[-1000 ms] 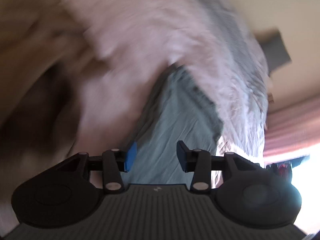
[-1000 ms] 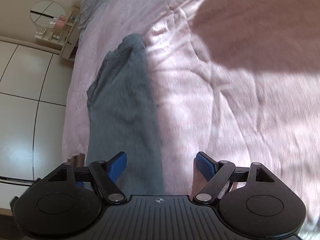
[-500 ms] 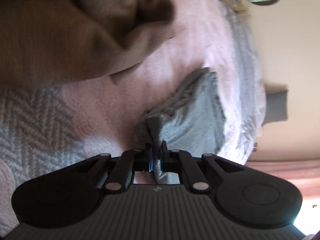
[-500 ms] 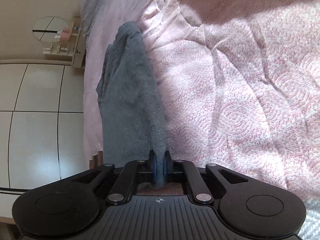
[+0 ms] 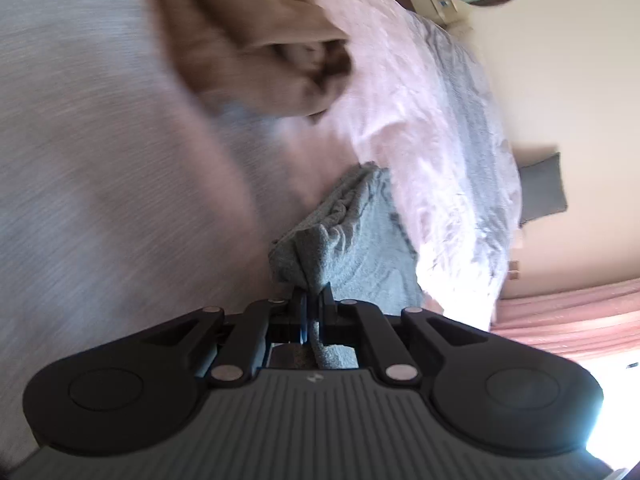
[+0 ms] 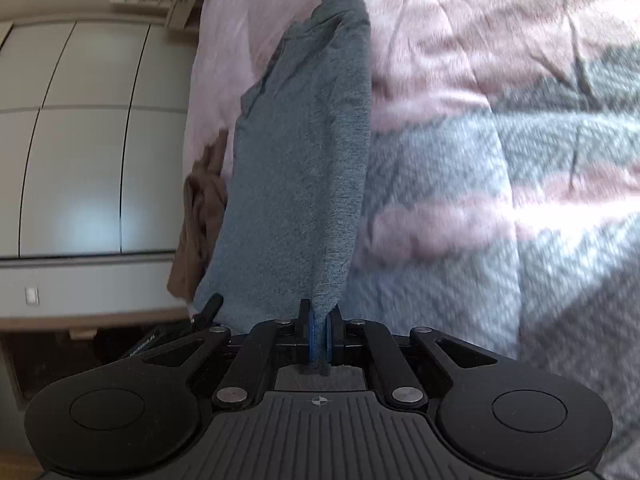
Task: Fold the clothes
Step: 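Lift and fold the shirt bundle over with both grippers, then regrasp the folded shirt with both grippers and fold it again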
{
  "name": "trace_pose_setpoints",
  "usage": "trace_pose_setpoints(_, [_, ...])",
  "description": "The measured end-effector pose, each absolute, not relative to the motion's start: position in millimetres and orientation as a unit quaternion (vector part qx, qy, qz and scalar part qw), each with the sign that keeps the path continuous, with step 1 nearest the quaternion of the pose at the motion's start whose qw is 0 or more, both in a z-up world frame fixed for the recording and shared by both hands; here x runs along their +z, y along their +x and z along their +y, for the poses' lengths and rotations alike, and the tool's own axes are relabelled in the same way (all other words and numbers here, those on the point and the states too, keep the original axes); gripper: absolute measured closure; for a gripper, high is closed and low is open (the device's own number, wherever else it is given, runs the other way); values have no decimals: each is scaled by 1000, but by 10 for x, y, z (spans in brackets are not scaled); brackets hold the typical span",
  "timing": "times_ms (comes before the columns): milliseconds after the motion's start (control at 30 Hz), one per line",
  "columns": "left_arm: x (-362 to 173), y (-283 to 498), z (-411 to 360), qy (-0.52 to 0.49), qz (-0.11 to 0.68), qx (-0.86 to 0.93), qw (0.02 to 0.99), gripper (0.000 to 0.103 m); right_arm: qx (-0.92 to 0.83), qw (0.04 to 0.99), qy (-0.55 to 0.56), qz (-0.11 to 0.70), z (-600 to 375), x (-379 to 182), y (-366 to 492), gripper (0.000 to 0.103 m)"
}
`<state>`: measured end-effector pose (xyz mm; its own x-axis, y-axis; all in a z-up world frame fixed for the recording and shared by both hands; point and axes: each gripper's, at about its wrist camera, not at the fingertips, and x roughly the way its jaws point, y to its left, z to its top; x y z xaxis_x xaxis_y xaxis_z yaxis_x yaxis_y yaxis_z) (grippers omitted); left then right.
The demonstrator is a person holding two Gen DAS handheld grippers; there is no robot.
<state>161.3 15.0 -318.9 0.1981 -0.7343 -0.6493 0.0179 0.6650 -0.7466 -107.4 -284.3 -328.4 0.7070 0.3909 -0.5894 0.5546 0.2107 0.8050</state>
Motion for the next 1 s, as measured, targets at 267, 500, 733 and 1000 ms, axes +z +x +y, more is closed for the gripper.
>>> trace_pose_setpoints(267, [-3251,849,763,-369,531,-147,749,90,4,672,591,446,-2785,-3389,-1158,38])
trace_pose_setpoints(500, [-3236,331,652,-408,552,-158,710,80,-33,730,540,419,-3546,-3320,-1082,36])
trace_pose_setpoints(733, [-3466,-49,254,-443,563,-173,676,74,-4,733,577,361,-4395,-3691,-426,36])
trace_pose_setpoints(1000, [-3487,14,268,-449,552,-195,675,101,-2,734,557,388,-4372,-3797,-258,97])
